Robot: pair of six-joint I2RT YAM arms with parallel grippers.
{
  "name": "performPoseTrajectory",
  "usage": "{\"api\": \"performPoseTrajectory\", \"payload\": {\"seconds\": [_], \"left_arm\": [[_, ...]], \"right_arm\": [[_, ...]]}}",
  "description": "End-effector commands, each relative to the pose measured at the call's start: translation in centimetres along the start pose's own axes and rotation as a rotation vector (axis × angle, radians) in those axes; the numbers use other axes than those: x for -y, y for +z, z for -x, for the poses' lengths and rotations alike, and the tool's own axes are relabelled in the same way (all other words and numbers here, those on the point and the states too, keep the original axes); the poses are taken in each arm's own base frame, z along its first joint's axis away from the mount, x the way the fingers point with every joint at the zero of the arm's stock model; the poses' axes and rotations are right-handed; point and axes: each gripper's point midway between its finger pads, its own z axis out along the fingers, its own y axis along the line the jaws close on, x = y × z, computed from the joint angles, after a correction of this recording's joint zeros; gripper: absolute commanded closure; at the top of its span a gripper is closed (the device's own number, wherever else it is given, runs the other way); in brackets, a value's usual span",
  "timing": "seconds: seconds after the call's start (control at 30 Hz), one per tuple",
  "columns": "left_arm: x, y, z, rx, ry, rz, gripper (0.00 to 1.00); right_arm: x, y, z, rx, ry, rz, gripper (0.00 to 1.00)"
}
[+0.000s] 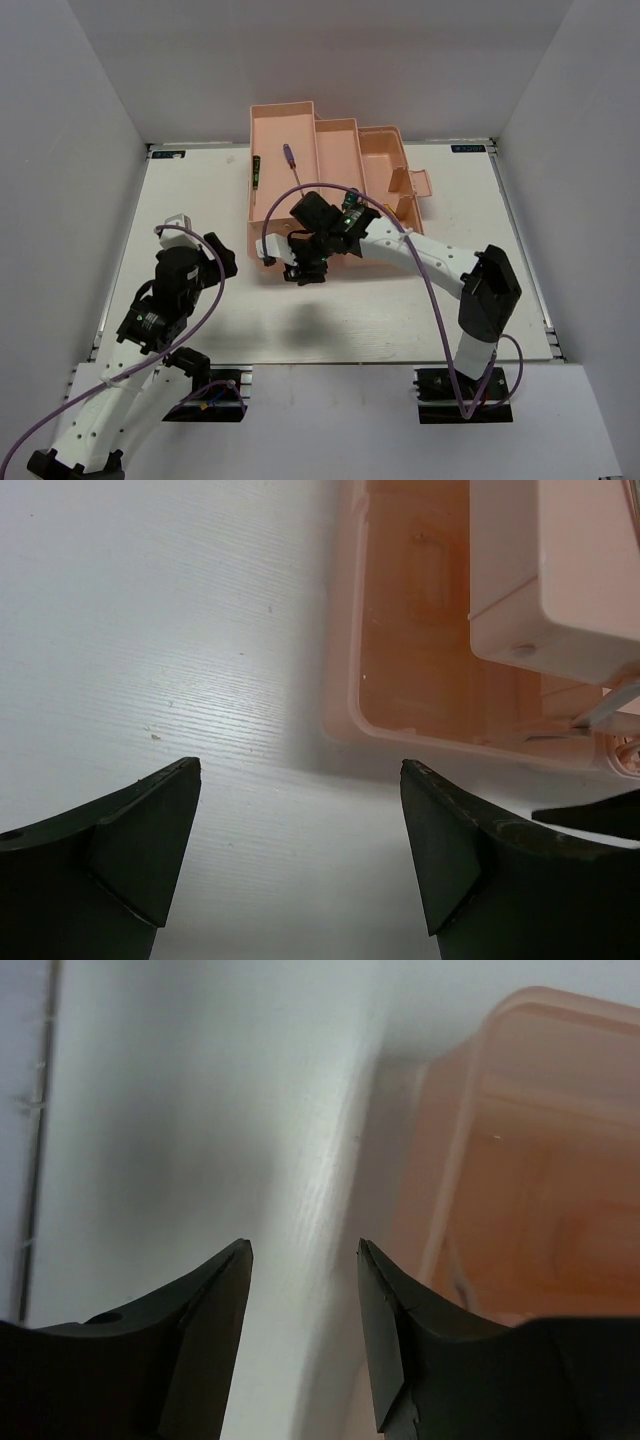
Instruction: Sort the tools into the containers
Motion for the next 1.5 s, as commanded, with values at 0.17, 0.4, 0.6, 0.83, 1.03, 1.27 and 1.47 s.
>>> {"api": "performPoseTrajectory", "payload": {"seconds": [0.17,0.4,0.6,0.83,1.03,1.27,1.47], "left_arm": [[0.1,0.1,0.0,0.010,0.002,-0.011,0.08],[0.1,-0.1,0.0,0.018,-0.026,-0.016,0.08],[-1.0,0.2,-3.0,-0.009,-0.160,0.001,0.19],[-1.8,0.8,-6.7,-0.049,-0.299,-0.005,0.81],[-0.1,2.8,-9.5,-0.121,-0.359,-0.080,0.83],[1.4,5.7,-12.5,-0.196,-0.377,-0.126,0.83],[1.4,7.3,-14.1,-0.224,-0.392,-0.113,0.83]], "right_arm": [[7.1,1.1,0.9,-0.089,-0.006,-0.455,0.46],[6.9,4.3,-1.1,-0.180,-0.058,-0.492,0.43],[7.8,5.7,-2.4,-0.234,-0.075,-0.539,0.43],[7.7,5.8,-2.3,-0.231,-0.083,-0.520,0.84],[8.2,3.6,0.0,-0.190,-0.072,-0.543,1.00],[8.9,-0.3,3.2,-0.128,-0.055,-0.599,1.00],[9.2,-2.3,4.8,-0.089,-0.031,-0.631,1.00]]}}
